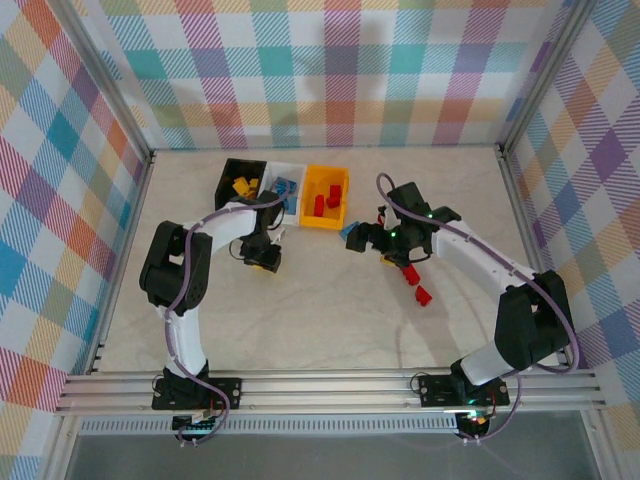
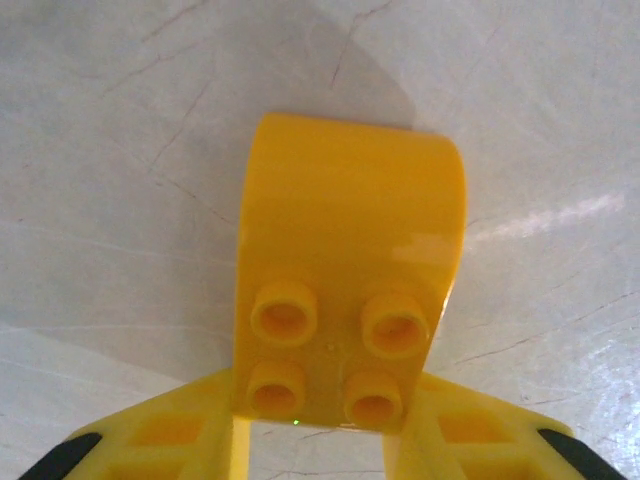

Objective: Sort the legos into containers by color

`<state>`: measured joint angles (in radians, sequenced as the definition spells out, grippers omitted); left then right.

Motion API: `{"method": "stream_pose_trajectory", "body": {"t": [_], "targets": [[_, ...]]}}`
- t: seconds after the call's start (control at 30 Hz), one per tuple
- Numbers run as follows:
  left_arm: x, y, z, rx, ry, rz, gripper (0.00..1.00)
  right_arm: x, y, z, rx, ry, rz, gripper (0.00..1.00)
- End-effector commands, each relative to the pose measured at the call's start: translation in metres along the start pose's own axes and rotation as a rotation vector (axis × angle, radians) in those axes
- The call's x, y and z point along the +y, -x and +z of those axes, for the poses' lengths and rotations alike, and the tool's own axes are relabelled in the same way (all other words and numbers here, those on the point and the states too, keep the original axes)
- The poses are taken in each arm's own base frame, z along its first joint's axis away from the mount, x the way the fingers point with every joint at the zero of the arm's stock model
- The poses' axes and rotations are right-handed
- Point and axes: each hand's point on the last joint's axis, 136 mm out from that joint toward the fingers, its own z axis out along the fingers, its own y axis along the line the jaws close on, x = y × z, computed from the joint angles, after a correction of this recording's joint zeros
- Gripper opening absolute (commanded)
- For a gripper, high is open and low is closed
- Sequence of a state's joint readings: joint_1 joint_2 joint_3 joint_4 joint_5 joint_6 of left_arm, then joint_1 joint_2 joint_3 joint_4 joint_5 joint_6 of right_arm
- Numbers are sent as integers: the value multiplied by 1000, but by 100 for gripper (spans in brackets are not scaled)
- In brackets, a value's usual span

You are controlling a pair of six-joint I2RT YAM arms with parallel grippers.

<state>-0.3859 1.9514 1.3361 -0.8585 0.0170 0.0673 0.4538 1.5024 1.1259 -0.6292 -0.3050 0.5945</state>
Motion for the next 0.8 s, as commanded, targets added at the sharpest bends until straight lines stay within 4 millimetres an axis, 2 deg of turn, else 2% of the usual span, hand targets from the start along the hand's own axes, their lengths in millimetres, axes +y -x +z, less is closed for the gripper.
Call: {"method": "stream_pose_trajectory", "body": {"t": [0.0, 0.23, 0.37, 0.47, 0.57, 0.63, 0.77], "targets": [[-19, 7, -6, -33, -61, -2, 33, 5, -5, -2, 8, 23, -18, 100], [-28, -12, -22, -63, -131, -169, 32, 1, -10, -5, 4, 16, -44, 100], [-20, -20, -43, -126, -158, -307, 32, -1, -14, -6, -2, 22, -48, 100], [-5, -6, -67, -202, -195, -399, 32, -3, -16, -4, -1, 27, -43, 100], [18, 16, -91, -256, -185, -446, 32, -1, -15, -1, 1, 37, -43, 100], [34, 37, -105, -291, -172, -461, 32, 0, -13, 0, 0, 44, -41, 100], [63, 76, -122, -339, -166, -502, 33, 4, -10, 0, 5, 48, -53, 100]]}}
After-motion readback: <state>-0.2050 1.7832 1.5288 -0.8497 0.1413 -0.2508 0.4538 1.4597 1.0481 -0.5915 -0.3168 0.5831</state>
